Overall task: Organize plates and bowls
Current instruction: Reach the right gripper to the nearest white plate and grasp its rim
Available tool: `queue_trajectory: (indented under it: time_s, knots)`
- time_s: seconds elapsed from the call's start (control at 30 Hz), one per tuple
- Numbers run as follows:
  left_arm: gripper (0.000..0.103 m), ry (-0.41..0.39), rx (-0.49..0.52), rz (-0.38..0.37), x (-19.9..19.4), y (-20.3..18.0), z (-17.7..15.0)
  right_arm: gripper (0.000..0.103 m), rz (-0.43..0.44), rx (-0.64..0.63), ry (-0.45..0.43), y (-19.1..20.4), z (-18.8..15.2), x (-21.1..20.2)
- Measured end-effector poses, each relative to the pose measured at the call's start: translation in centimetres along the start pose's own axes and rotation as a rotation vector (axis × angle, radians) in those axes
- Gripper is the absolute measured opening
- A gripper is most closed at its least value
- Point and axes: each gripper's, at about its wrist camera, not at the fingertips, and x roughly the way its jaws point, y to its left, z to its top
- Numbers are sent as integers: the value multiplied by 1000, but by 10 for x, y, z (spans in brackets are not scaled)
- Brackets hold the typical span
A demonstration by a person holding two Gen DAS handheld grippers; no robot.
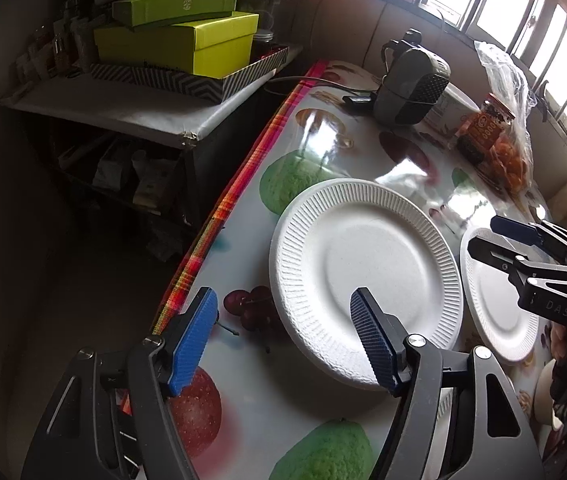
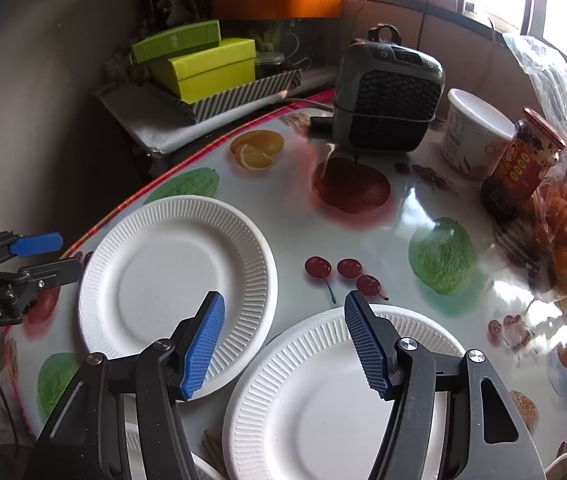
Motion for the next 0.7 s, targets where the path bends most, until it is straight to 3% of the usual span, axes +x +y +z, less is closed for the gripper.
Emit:
queue_trajectory:
  time_s: [0.17, 0.23, 0.5, 0.6, 0.7]
  knots:
    - [67, 28, -10, -5, 12, 2, 0, 55, 26, 6, 29, -2, 0, 19]
    - [59, 38, -14, -12, 15, 2, 0, 53, 38, 15, 37, -4, 0, 25]
    - [56, 59, -37, -24, 22, 4, 1, 41, 98, 22, 63, -5, 4, 39]
    - [46, 68, -37, -26, 24, 5, 1, 36, 123, 17, 73, -2, 6, 43]
    - [45, 69, -43, -25, 26, 5, 2, 33, 133, 14, 75, 0, 5, 45]
